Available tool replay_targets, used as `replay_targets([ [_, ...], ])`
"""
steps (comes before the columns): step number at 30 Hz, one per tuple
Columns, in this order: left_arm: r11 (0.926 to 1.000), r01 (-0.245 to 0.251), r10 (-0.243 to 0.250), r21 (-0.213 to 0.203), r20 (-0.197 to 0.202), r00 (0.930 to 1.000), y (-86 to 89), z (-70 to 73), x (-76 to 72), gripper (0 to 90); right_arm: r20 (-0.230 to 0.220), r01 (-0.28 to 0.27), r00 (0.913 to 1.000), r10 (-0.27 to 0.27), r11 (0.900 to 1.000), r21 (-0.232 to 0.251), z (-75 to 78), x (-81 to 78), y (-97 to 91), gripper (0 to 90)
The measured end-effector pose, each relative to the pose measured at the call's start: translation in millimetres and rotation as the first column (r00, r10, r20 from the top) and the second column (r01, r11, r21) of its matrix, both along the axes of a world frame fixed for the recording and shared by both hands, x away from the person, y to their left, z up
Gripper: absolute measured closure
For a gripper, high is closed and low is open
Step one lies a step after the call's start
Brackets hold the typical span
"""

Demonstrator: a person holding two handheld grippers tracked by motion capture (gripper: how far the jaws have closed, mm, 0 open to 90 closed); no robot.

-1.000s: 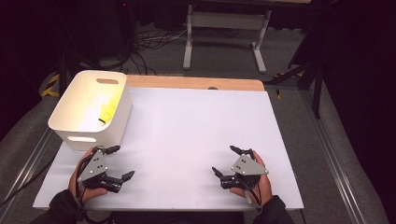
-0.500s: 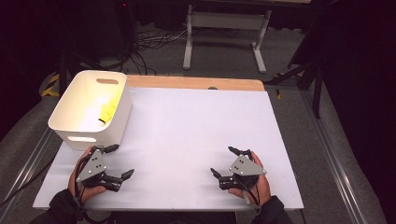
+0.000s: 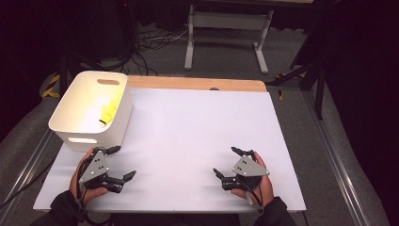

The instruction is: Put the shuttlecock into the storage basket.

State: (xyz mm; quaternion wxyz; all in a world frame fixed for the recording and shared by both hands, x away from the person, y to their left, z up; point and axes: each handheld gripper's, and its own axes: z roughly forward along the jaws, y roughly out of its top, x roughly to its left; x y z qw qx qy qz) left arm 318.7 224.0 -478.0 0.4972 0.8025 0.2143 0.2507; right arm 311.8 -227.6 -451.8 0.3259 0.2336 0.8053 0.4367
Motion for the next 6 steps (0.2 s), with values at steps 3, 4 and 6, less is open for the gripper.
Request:
replay_targets([
  [3,1.0,0.001,-0.001,0.006,-0.002,1.0,-1.3,-0.6,-0.2,3.6,0.003,0.006,1.0,-0.006,0.9999,0.009,1.2,0.3,-1.6,9.7],
  [4,1.0,0.003,-0.003,0.007,0.002,1.0,-1.9,-0.8,-0.4,3.6,0.007,0.008,0.9999,-0.008,0.9999,0.013,2.3,0.1,-2.3,9.6],
  [6,1.0,0.006,-0.006,0.002,0.001,1.0,-2.0,-0.7,-0.1,3.5,0.007,0.008,0.9999,-0.008,0.9998,0.015,2.4,0.2,-2.4,9.5],
])
